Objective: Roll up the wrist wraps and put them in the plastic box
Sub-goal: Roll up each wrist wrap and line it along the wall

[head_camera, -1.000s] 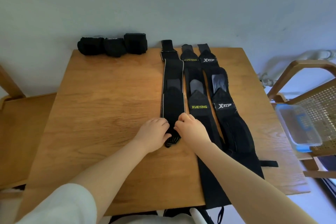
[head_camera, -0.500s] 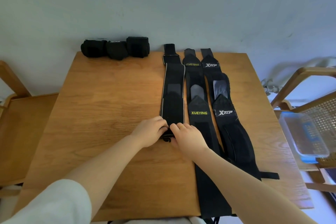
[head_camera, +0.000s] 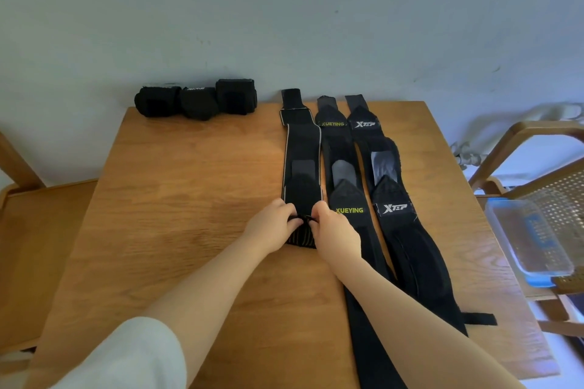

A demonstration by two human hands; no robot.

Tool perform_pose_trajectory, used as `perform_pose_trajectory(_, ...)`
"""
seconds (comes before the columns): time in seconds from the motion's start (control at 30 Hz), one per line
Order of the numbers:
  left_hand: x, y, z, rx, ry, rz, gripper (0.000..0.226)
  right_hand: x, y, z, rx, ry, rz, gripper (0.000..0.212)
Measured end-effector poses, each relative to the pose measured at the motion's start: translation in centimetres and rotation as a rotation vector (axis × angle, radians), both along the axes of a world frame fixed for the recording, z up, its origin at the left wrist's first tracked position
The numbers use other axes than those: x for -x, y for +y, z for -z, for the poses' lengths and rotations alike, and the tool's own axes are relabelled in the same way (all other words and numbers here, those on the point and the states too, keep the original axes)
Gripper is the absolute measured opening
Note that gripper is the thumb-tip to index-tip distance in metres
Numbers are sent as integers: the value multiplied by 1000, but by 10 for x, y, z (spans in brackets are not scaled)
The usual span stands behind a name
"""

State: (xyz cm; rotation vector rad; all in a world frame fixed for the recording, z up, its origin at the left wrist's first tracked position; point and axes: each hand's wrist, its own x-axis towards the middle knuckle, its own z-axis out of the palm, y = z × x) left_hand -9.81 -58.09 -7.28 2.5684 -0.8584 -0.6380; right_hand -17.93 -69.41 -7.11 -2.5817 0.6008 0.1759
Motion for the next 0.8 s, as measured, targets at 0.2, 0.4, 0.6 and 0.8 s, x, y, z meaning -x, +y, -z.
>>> perform_pose_trajectory(0.2, -13, -13, 5, -111, -80, -137, 27, 17, 0, 6, 246, 49, -318, 48)
perform_pose_trajectory(0.4, -6, -2, 8, 96, -94, 116, 21, 11, 1, 4, 145, 36, -286, 47)
perform_pose_trajectory(0.6, 9, 34, 1, 15, 84, 262, 39, 26, 11, -12, -142, 131, -226, 30)
perform_pose_trajectory(0.8, 15, 69, -2, 50, 154, 298, 39, 31, 30, -13, -221, 192, -242, 36)
